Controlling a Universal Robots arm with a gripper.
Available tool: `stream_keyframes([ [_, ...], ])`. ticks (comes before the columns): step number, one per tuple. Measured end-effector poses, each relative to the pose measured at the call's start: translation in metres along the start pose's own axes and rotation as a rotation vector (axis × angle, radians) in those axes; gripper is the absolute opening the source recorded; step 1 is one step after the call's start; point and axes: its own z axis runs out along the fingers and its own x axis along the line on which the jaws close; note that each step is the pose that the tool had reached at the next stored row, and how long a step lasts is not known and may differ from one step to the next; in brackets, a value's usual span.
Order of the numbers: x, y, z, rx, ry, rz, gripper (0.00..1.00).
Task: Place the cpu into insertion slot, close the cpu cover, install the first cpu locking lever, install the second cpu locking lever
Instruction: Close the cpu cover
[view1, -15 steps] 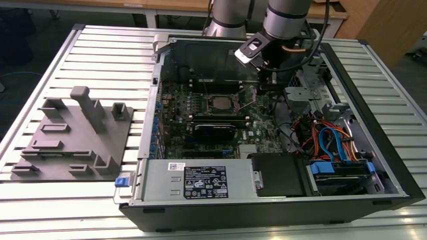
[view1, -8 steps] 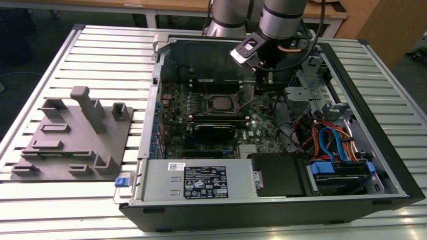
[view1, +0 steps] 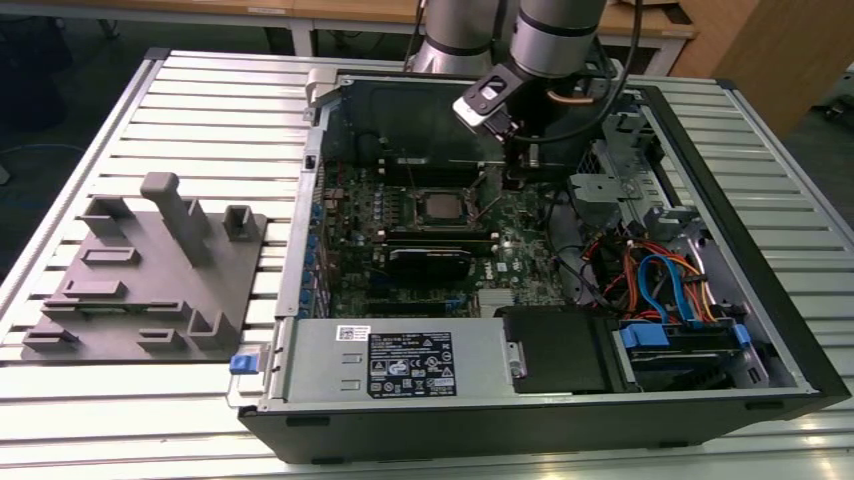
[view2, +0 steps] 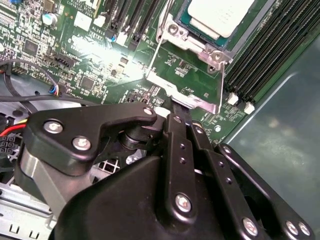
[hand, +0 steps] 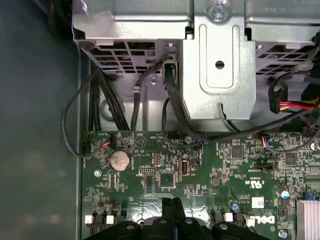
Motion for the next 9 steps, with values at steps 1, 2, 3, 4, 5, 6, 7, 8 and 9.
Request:
stream_keyframes([
  [1,0.0,-0.0005,0.0,0.0,0.0,0.0,0.1],
  [2,0.0,-0.0009,0.0,0.0,0.0,0.0,0.1],
  [3,0.0,-0.001,0.0,0.0,0.0,0.0,0.1],
  [4,0.0,-0.0011,0.0,0.0,0.0,0.0,0.1],
  [5,0.0,-0.0012,0.0,0.0,0.0,0.0,0.1],
  [6,0.0,-0.0012,0.0,0.0,0.0,0.0,0.1],
  [7,0.0,-0.0012,0.0,0.0,0.0,0.0,0.1],
  [8,0.0,-0.0012,0.0,0.0,0.0,0.0,0.1],
  [9,0.0,-0.0013,0.0,0.0,0.0,0.0,0.1],
])
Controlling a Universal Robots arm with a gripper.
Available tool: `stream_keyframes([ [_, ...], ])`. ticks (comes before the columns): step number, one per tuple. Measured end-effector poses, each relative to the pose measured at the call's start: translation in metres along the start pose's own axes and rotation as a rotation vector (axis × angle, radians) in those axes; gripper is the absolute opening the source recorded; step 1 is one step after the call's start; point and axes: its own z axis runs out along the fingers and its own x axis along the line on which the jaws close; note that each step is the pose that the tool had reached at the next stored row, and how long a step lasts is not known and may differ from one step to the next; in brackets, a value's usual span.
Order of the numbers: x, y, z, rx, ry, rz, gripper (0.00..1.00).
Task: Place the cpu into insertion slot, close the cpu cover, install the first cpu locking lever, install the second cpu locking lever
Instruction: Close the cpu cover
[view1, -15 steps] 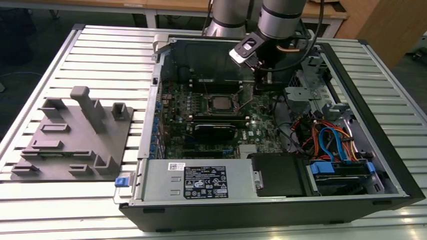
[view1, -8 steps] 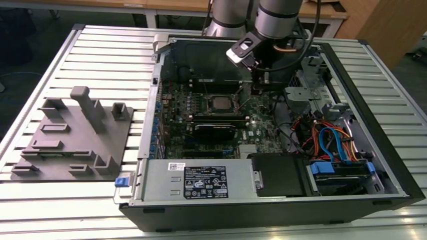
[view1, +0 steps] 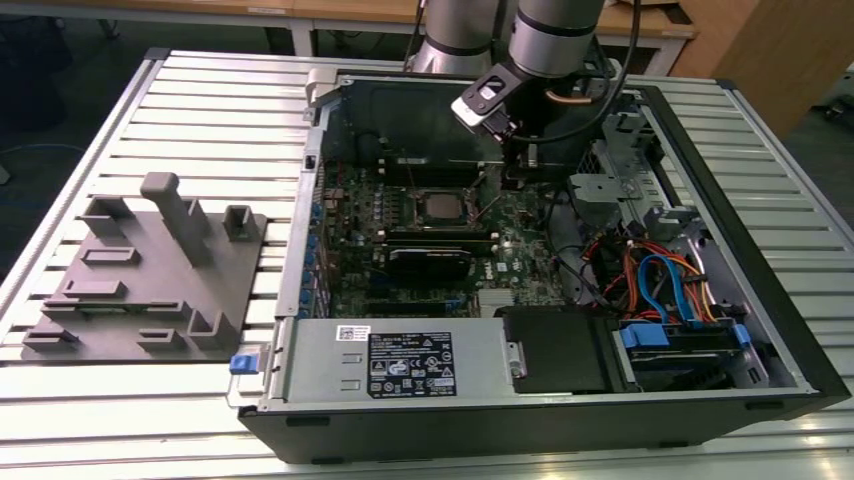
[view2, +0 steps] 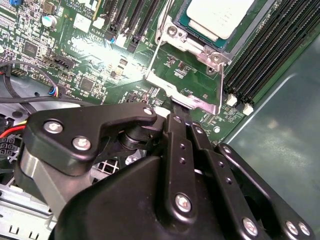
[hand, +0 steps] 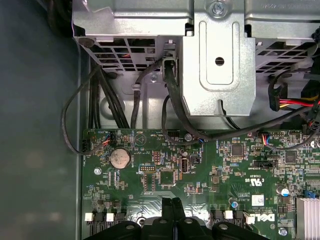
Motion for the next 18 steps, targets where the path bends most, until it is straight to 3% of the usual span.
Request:
stream_keyframes([
  [7,0.0,0.0,0.0,0.0011,0.0001,0.0,0.1],
  [8,0.0,-0.0001,0.0,0.0088,0.0001,0.0,0.1],
  [10,0.0,0.0,0.0001,0.038,0.0001,-0.001,0.1],
  [18,0.0,-0.0001,0.0,0.0419,-0.0002,-0.001,0.1],
])
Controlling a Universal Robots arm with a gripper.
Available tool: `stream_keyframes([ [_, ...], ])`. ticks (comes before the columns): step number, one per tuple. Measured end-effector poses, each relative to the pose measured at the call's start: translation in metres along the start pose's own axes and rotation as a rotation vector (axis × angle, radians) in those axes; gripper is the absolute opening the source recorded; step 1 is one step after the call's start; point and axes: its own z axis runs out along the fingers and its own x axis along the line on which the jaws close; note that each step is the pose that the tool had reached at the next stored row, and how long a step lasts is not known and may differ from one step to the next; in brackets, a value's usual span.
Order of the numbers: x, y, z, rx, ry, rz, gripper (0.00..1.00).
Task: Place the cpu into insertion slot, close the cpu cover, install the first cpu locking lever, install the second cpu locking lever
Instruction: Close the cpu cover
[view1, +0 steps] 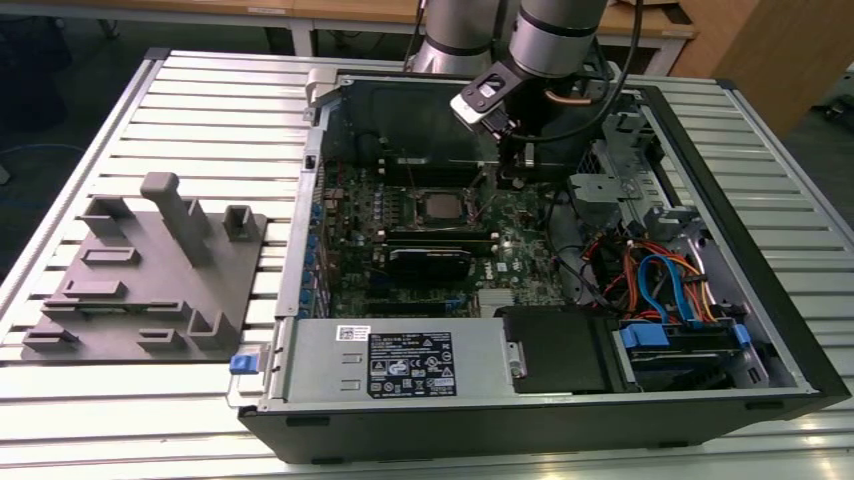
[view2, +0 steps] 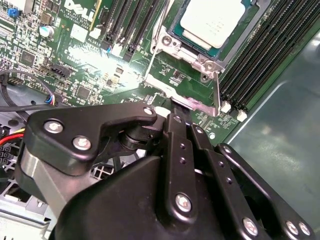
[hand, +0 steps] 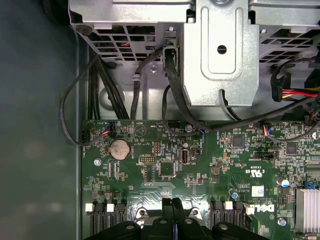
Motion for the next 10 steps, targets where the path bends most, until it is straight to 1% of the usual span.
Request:
stream_keyframes([
  [3,0.0,-0.0009,0.0001,-0.001,0.0003,0.0,0.1],
  [5,0.0,-0.0023,0.0001,-0.0051,-0.0003,0.0,0.1],
  [8,0.0,-0.0026,0.0002,-0.0072,-0.0001,0.0,0.1],
  [10,0.0,-0.0027,0.0001,-0.0155,-0.0002,0.0,0.1],
])
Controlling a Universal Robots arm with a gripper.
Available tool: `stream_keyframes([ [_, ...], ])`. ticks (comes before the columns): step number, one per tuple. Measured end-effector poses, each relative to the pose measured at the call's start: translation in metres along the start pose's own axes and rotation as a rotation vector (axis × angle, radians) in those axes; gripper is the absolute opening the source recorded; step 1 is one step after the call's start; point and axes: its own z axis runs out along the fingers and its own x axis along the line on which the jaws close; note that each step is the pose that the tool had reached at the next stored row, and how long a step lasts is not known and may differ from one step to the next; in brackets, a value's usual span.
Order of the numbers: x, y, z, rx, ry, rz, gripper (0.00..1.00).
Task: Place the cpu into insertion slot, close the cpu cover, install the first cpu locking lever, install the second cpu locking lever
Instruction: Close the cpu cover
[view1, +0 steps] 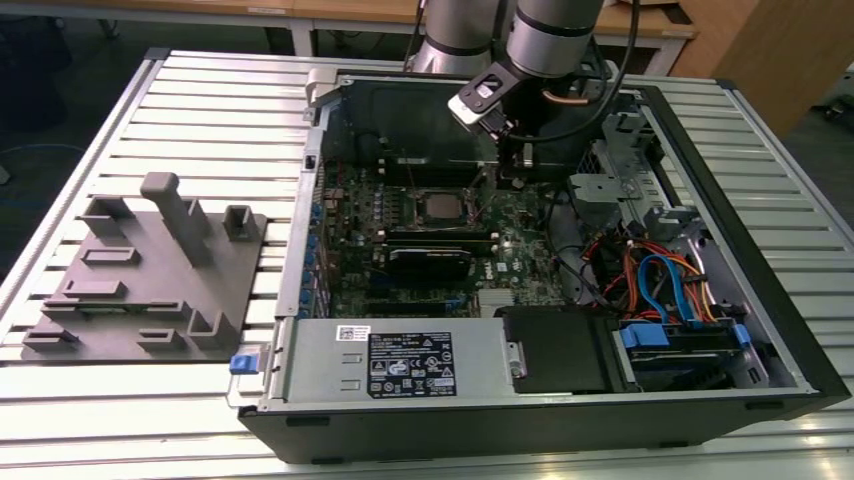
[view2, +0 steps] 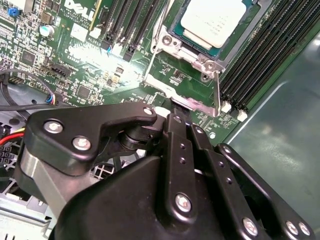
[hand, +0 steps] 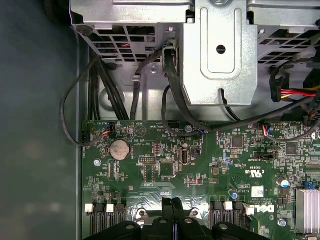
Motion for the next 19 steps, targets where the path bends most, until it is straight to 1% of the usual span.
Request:
stream_keyframes([
  [7,0.0001,-0.0002,0.0003,-0.0005,-0.0002,-0.006,0.1],
  [9,0.0001,-0.0018,0.0003,-0.0005,-0.0001,-0.006,0.1],
  [19,0.0,-0.0042,0.0004,-0.0005,-0.0001,-0.007,0.1],
])
